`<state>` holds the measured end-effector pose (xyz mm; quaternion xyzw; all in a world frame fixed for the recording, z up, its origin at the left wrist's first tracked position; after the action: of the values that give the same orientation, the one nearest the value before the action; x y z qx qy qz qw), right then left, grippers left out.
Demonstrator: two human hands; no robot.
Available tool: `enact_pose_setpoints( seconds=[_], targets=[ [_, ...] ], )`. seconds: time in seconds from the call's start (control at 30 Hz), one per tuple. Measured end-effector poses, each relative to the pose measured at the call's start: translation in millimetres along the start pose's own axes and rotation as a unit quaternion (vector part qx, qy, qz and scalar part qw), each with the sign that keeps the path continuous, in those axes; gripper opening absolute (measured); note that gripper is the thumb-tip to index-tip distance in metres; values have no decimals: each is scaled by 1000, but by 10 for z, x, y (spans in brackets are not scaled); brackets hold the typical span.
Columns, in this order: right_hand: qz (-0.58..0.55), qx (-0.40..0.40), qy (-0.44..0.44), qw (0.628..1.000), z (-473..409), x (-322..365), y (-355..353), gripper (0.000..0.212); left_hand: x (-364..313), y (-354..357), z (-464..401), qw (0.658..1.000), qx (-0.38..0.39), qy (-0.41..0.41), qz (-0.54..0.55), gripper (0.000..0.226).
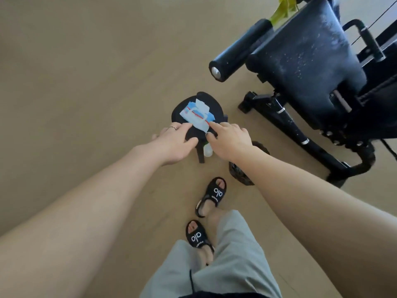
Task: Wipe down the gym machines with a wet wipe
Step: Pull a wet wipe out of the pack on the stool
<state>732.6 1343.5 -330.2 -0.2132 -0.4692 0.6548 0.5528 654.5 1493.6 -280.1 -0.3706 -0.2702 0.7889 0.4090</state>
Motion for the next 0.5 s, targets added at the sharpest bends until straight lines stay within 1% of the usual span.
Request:
enact_pose_setpoints(
  seconds=[0.23, 0.4, 0.5],
  targets=[
    [-62, -11, 23, 998, -1177, 30, 353, 47, 346, -87, -1258, 999, 8, 30, -19, 56],
    [-137, -10, 56, 989, -1955, 22, 780, 45, 642, 79, -2179, 998, 17, 61, -9, 55],
    [-180, -29, 65, 981, -2302, -11, 1110, 43, 864, 251, -2714, 996, 19, 91, -13, 54]
  ],
)
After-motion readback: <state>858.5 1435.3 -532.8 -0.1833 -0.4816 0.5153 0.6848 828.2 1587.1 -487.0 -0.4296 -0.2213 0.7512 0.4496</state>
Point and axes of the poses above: each hand's wrist, its own z-axis away from the middle knuckle, its own y-axis out of the palm, x = y × z, the point moved 1 cm from there along -z, towards the middle knuckle, and after that the axes turned 6 degrees about y, right-handed, at the moved point
